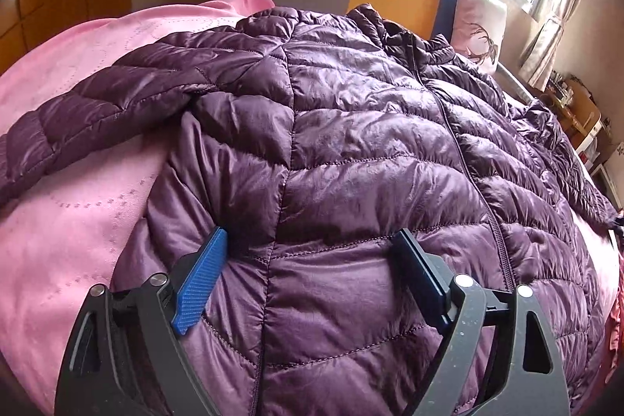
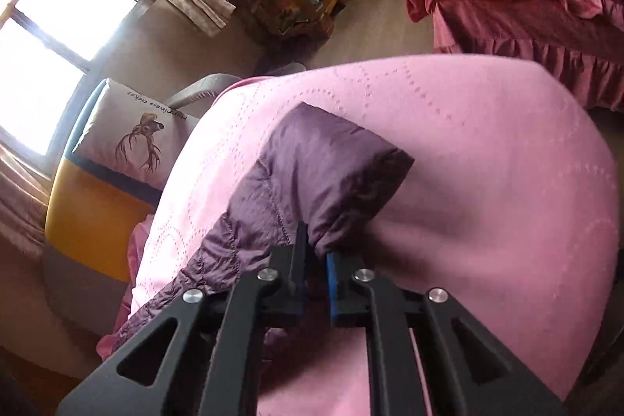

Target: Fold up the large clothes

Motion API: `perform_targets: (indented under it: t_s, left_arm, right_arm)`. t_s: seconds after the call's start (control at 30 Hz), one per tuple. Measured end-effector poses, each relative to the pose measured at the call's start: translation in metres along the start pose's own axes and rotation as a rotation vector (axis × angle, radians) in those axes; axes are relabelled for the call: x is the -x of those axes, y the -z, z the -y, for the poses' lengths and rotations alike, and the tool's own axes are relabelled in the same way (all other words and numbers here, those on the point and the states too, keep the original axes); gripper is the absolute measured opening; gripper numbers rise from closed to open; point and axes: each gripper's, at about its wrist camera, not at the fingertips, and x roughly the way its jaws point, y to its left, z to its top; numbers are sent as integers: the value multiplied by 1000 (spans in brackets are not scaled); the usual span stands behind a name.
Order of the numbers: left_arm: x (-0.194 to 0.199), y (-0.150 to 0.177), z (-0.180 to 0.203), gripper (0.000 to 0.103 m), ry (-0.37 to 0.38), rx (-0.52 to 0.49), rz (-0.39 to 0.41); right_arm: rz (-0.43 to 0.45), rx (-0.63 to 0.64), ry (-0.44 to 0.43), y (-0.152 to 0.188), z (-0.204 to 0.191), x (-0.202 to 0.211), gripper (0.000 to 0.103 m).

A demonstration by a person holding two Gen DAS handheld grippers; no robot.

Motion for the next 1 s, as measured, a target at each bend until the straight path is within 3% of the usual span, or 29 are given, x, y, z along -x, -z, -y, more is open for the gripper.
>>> perform_targets:
  t_s: [0.1,0.2,0.27,0.3,0.37,0.4,0.43,0.57,0.7,0.83,0.93,1.0]
  left_arm:
    - [-3,-1,1,88,-8,-10,-1]
    - [-4,-1,0,90,-7,-22,-3]
    - [-4,-3,-3,90,-5,-28,-7]
    - [-4,-3,-4,90,-4,-30,-10]
    - [-4,-6,-9,90,3,-28,-16]
    - [-3,-7,-10,91,9,-31,-21]
    - [-2,-9,-11,91,14,-33,-29]
    - [11,-23,-16,91,73,-2,-34]
    - [21,-45,-22,91,69,12,43]
    - [16,-58,-25,91,32,-1,90]
    - [5,-54,-30,91,5,-1,70]
    - [-2,-46,-38,91,11,28,35]
  right_arm:
    - [76,73,51,9,15,39,4]
    - [73,150,182,33,38,50,4]
    - [55,163,211,46,50,49,4]
    - [65,168,205,50,52,51,9]
    - [75,192,209,54,48,57,37]
    - [75,195,213,56,47,60,70]
    - [80,199,220,58,46,65,75]
    - [130,318,256,79,23,90,76]
    - [86,514,106,122,-42,91,81]
    - [-84,752,-116,189,-141,60,82]
    - [-192,886,-220,239,-209,27,82]
    - [-230,936,-228,264,-246,2,82]
